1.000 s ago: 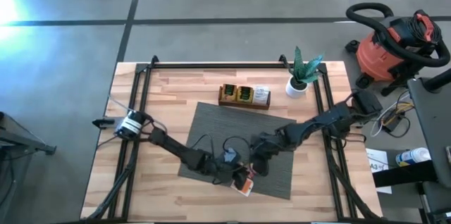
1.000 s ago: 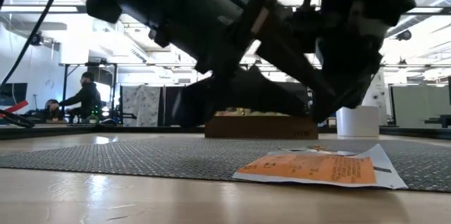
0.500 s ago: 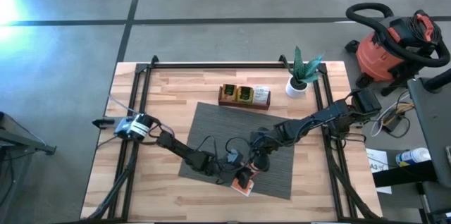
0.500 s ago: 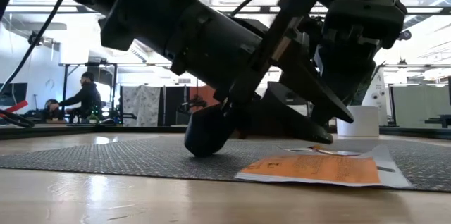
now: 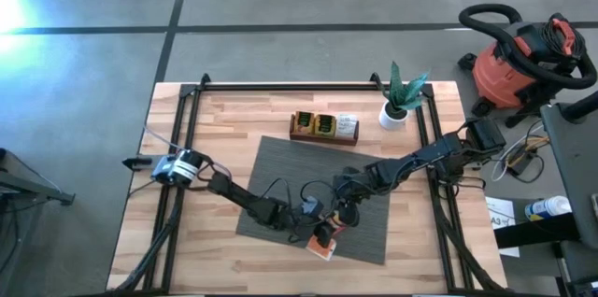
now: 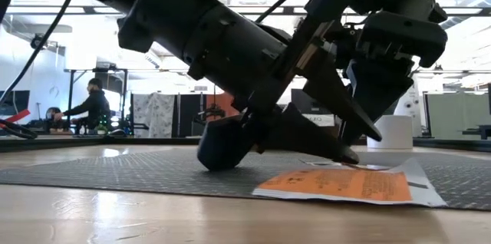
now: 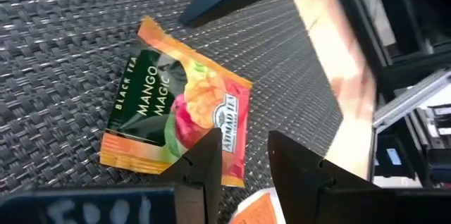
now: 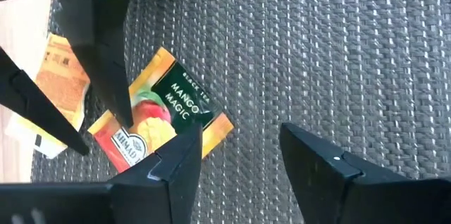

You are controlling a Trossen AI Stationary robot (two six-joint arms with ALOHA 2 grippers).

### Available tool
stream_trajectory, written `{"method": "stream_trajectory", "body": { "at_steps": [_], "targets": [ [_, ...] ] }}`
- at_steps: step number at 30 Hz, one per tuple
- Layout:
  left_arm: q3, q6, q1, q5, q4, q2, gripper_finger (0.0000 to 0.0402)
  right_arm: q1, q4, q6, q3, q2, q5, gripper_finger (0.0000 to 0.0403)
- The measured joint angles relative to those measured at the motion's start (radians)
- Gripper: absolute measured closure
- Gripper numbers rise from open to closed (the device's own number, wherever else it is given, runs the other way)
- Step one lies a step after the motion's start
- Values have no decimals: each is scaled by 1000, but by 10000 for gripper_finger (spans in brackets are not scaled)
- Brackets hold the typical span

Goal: Pick & Place Tea
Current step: Put the orange tea bag into the left section of the wooden organizer

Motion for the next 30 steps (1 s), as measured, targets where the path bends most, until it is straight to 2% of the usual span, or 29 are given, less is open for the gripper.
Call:
{"method": "stream_trajectory", "body": {
  "at_steps": [7,12,17,22,30],
  "targets": [
    [77,4,11,31,-127,5,291,0,3,4,0,1,-2,213],
    [198,132,14,40,-309,11,291,0,5,4,0,1,-1,213],
    [287,251,14,-25,-508,11,291,0,6,4,0,1,-1,213],
    [273,282,14,-32,-487,11,291,0,5,4,0,1,0,213],
    [226,219,11,0,-450,10,291,-1,-31,44,0,1,-11,213]
  ]
}}
